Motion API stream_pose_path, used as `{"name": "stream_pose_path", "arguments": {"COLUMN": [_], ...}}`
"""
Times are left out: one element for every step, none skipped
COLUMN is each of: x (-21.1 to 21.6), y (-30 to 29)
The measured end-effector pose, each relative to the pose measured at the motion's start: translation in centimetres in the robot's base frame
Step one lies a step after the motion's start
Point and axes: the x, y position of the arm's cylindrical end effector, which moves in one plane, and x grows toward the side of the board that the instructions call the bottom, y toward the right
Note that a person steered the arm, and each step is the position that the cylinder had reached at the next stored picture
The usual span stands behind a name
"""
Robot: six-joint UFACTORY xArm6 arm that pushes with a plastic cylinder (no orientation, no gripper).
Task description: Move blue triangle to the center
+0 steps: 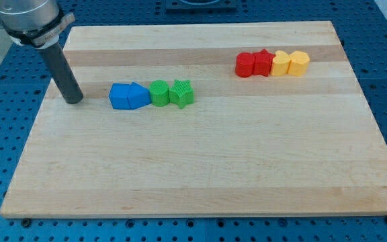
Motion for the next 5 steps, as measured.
{"name": "stream_pose_path", "arguments": {"x": [0.7,0.6,0.1,0.1,0.0], "y": [1.5,3.6,4.9,6.2,7.3]}}
